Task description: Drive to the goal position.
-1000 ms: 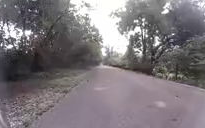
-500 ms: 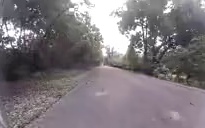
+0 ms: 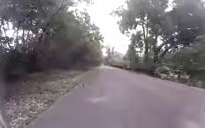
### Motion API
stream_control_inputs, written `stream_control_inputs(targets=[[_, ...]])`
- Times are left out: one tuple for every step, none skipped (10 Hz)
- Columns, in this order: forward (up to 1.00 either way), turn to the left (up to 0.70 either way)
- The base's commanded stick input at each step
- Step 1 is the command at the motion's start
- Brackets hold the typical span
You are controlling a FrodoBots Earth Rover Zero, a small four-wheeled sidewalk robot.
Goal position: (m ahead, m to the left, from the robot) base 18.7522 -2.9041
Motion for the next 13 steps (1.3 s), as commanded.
stream_control_inputs(targets=[[0.70,0.07],[0.70,0.04],[0.70,0.00],[0.70,0.00],[0.70,0.00],[0.70,0.00],[0.70,0.00],[0.70,0.00],[0.70,0.00],[0.70,0.00],[0.70,0.00],[0.70,0.00],[0.70,0.00]])
